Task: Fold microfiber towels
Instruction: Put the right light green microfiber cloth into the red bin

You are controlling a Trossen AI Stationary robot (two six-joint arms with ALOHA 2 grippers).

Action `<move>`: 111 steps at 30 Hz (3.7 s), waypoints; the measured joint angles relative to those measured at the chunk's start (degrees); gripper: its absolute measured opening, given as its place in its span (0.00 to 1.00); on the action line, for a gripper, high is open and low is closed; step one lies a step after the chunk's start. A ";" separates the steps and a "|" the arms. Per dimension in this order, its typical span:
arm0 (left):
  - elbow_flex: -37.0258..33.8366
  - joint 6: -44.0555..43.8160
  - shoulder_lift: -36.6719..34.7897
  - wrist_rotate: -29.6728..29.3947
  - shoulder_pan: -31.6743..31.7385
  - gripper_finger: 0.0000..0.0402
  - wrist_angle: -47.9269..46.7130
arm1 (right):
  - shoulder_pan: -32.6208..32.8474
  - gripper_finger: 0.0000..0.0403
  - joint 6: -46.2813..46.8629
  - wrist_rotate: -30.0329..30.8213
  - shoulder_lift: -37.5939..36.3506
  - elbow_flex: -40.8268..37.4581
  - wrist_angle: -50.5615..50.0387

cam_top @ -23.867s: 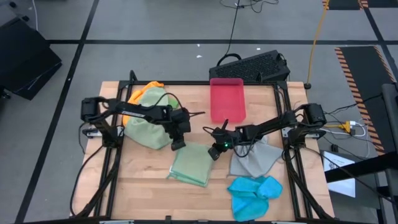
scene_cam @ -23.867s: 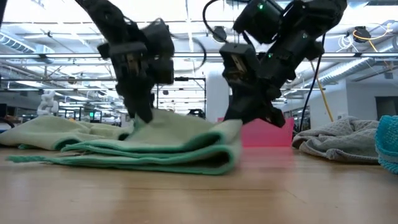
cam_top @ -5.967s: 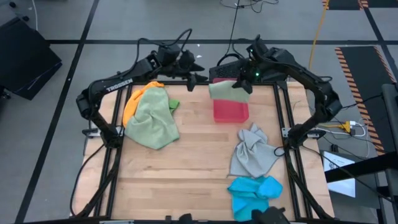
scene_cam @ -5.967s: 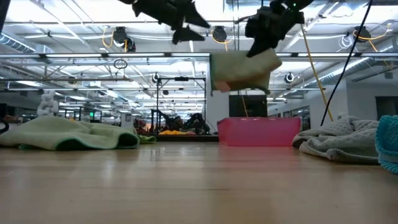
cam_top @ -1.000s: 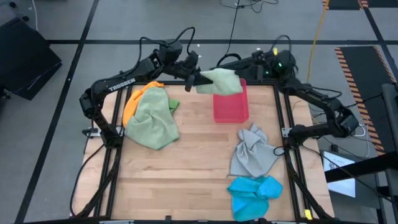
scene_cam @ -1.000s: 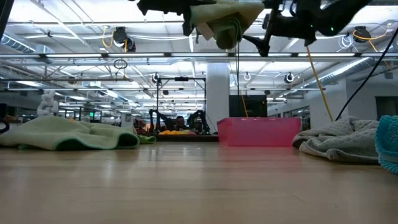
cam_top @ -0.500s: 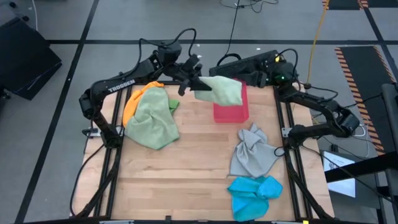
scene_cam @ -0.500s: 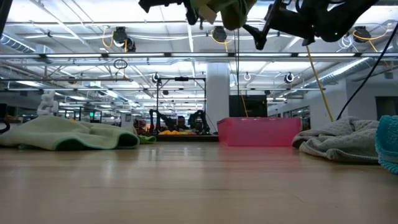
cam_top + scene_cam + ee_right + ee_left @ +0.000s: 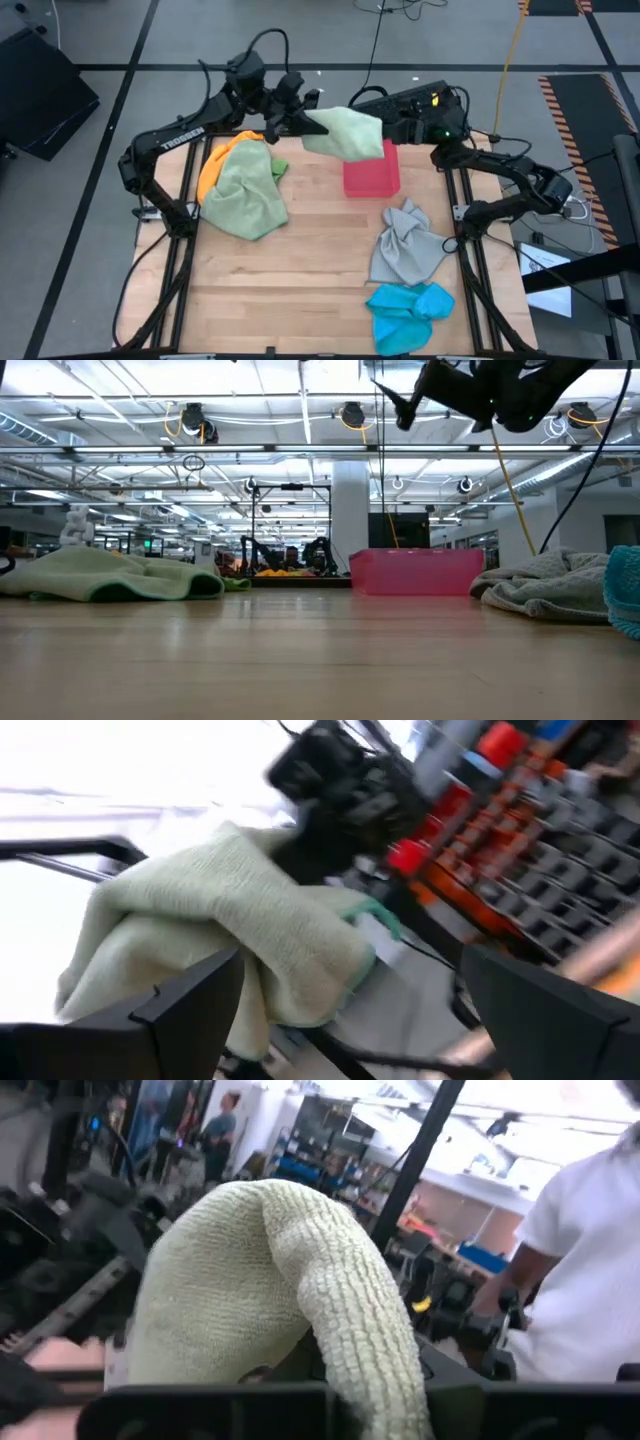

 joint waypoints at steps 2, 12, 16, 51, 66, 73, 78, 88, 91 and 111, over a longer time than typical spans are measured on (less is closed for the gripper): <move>0.00 -1.76 -0.07 0.01 0.51 0.04 2.46 | 1.74 0.90 2.56 2.93 0.47 0.00 4.14; 0.00 -3.40 -0.04 -1.41 1.04 0.06 2.92 | 6.52 0.90 -0.18 15.35 0.68 0.00 3.19; 0.00 -4.89 -0.04 -1.48 0.88 0.04 2.93 | 6.83 0.90 -3.00 16.10 0.73 0.08 2.55; -0.01 6.90 0.17 -13.22 5.80 0.05 -19.24 | 4.60 0.90 -1.07 10.93 0.68 7.82 -8.57; -0.02 10.41 0.17 -15.70 5.80 0.04 -25.89 | 4.05 0.60 -7.83 8.26 0.68 7.82 -21.69; -0.02 11.24 0.17 -16.40 5.67 0.06 -26.04 | 2.96 0.13 -11.56 8.36 0.68 7.82 -28.09; -0.04 11.33 0.17 -20.48 5.64 0.06 -26.11 | 1.04 0.05 -13.25 8.40 0.68 7.82 -29.15; -0.07 9.06 0.09 -34.55 4.25 0.40 -32.74 | -4.48 0.05 -15.38 6.96 0.68 7.82 -33.92; -0.07 9.69 0.09 -36.48 4.58 0.50 -34.31 | -6.58 0.05 -16.68 5.07 0.68 7.82 -37.77; -0.07 14.60 0.13 -38.22 11.99 0.57 -49.55 | -16.54 0.04 -29.27 3.56 -1.77 7.80 -69.62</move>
